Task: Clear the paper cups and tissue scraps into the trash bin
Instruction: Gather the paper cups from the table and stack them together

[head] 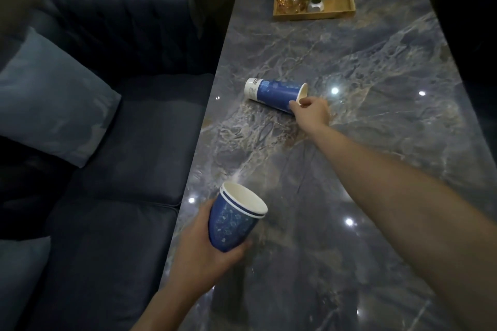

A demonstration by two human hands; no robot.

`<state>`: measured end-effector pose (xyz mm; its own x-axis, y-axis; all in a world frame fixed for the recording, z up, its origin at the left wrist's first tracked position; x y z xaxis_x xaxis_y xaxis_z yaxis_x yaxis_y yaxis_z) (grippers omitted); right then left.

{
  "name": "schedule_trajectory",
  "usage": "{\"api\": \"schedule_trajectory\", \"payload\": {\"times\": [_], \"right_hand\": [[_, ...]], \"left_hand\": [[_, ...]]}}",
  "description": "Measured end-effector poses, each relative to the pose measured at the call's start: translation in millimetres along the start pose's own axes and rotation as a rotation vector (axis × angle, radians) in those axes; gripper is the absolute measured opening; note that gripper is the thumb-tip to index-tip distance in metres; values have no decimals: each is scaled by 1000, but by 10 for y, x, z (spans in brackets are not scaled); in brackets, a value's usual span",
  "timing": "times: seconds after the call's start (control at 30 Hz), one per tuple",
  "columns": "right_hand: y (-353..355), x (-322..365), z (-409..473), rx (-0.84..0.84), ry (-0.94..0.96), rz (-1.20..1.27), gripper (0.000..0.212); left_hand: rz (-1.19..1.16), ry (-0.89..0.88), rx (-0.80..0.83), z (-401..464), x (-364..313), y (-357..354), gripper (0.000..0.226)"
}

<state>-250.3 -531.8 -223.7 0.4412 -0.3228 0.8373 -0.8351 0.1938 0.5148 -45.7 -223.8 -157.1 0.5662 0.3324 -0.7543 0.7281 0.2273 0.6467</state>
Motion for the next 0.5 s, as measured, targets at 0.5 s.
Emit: {"api": "schedule_trajectory", "payload": {"times": [0.5], "right_hand": [[724, 139, -516, -63, 192, 40, 14]], "left_hand": [[5, 12, 3, -252, -22, 120, 72]]}}
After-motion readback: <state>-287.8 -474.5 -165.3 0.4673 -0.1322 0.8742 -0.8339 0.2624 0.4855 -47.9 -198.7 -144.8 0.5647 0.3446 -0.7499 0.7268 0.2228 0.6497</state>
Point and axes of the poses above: each hand's wrist, its own z-axis towards the middle knuckle, its own y-axis out of the back of the hand, x = y × z, the point moved 9 cm from there along z, towards the middle knuckle, and after that the axes turned 8 degrees about -x, right-handed, at the moved point
